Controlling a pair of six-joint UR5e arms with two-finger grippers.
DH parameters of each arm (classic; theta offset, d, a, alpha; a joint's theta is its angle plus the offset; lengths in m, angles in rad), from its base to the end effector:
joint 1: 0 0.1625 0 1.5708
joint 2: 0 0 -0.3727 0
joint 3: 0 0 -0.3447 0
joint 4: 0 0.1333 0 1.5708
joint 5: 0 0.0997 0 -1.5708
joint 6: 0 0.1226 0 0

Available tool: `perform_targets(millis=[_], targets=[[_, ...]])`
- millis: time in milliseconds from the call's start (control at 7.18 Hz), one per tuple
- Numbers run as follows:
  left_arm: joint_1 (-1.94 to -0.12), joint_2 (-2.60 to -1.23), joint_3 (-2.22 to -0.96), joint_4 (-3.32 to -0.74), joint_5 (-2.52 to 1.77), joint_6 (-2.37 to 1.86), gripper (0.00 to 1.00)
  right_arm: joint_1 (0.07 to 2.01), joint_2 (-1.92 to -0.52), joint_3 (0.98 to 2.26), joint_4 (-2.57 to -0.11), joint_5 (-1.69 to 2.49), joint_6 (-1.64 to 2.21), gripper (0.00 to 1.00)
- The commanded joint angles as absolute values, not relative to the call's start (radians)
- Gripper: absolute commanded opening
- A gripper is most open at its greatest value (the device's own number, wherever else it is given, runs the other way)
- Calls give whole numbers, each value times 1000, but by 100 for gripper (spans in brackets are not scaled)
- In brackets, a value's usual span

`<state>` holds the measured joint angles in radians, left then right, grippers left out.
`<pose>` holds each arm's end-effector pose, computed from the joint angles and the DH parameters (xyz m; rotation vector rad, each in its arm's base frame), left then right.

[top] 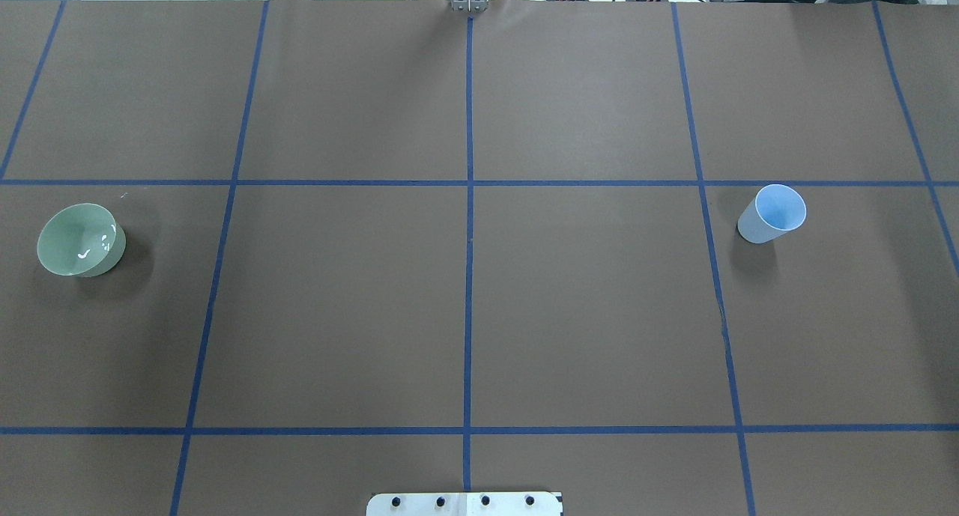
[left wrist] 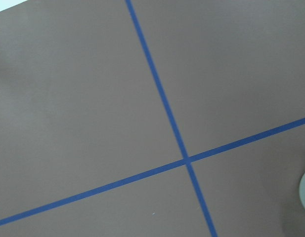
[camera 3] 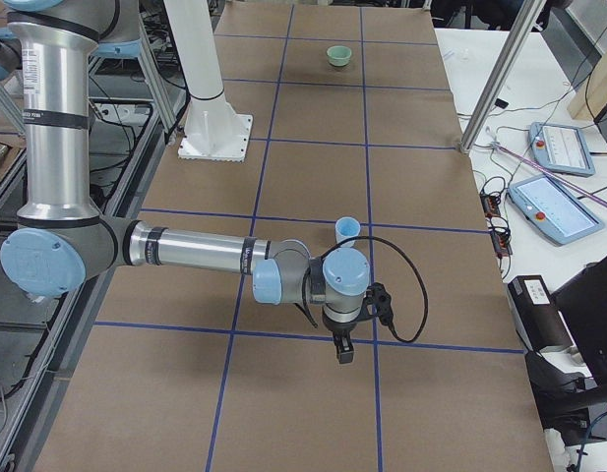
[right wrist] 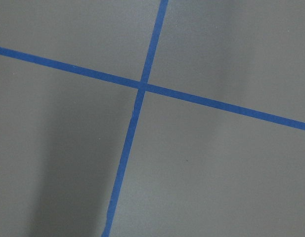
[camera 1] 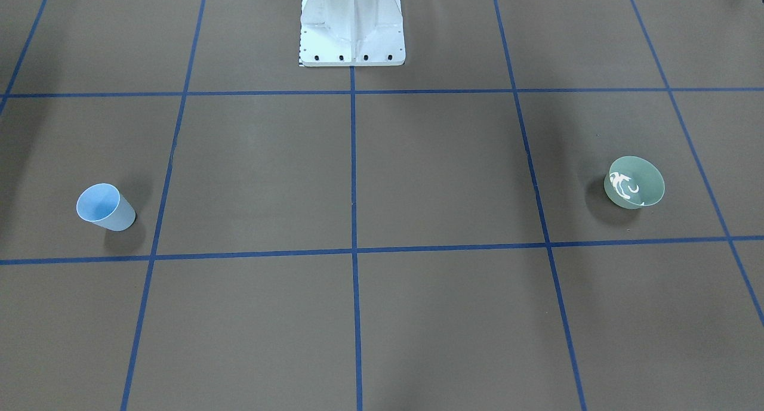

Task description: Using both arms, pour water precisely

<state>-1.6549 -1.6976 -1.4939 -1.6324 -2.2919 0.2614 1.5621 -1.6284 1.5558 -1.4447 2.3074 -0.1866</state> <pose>-0.0942 -0.4946 0.5954 0.2293 0.6926 0.2096 0.0472 -0.4272 0.6449 0.1165 -0.7303 -0.2060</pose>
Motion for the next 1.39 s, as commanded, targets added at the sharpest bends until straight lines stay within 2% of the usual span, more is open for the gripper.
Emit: perform_targets(millis=[0, 279, 697, 1254], targets=[[-1660, -1672, -1445, -1672, -2287, 201, 100, 1562, -1629, 1557, -1445, 2309, -187, 100], [-1658, -1675, -1456, -1661, -2287, -58, 100, 1562, -1629, 1555, -1445, 2307, -187, 100], [-1649, -1674, -1404, -1674, -2286, -66, 100, 1562, -1626, 1555, -1445, 2307, -186, 100], [-1566, -1677, -1411, -1735, -2279, -64, 100, 1562, -1626, 1552, -1445, 2307, -186, 100]])
